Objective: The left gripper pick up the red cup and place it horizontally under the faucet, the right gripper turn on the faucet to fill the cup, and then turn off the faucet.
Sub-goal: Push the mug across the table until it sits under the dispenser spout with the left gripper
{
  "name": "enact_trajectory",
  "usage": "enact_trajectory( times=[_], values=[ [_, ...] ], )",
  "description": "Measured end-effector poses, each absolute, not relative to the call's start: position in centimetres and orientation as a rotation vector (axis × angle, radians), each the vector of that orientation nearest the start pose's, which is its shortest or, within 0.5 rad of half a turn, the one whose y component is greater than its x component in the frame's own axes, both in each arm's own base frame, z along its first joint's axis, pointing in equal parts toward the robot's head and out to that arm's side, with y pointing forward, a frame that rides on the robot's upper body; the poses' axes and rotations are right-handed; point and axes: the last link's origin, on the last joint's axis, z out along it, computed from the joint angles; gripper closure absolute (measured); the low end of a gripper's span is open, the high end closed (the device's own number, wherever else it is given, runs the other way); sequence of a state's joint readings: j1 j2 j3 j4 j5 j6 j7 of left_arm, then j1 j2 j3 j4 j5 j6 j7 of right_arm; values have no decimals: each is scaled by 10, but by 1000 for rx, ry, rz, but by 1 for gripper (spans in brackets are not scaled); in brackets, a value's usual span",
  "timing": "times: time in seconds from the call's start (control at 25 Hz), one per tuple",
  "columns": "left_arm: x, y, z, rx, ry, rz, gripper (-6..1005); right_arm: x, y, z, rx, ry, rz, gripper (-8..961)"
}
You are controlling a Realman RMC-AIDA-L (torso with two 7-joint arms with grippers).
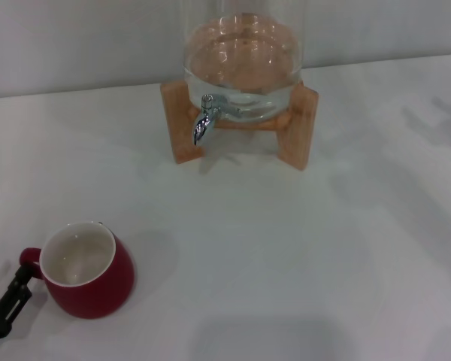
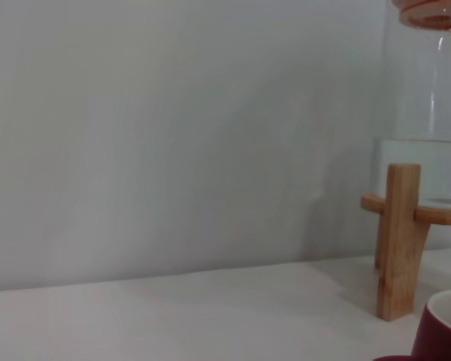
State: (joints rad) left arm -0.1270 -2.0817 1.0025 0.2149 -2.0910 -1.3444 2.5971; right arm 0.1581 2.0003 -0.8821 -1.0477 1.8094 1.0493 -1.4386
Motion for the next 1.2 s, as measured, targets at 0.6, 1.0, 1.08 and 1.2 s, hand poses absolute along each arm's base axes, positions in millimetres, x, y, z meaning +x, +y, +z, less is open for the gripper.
enact_trajectory(
  times=[0.6,1.0,1.08,1.2],
  values=[
    [-375,218,-28,-2002,-642,-678,350,319,332,151,-1793,865,909,172],
    [-375,218,-30,-2023,-620,-652,350,321,331,152,-1787,870,915,173],
    [-375,218,-30,-2024,-613,-648,350,321,331,151,-1787,871,915,173],
    [-375,219,-29,-2022,-607,-651,350,321,330,151,-1787,872,916,173]
  ],
)
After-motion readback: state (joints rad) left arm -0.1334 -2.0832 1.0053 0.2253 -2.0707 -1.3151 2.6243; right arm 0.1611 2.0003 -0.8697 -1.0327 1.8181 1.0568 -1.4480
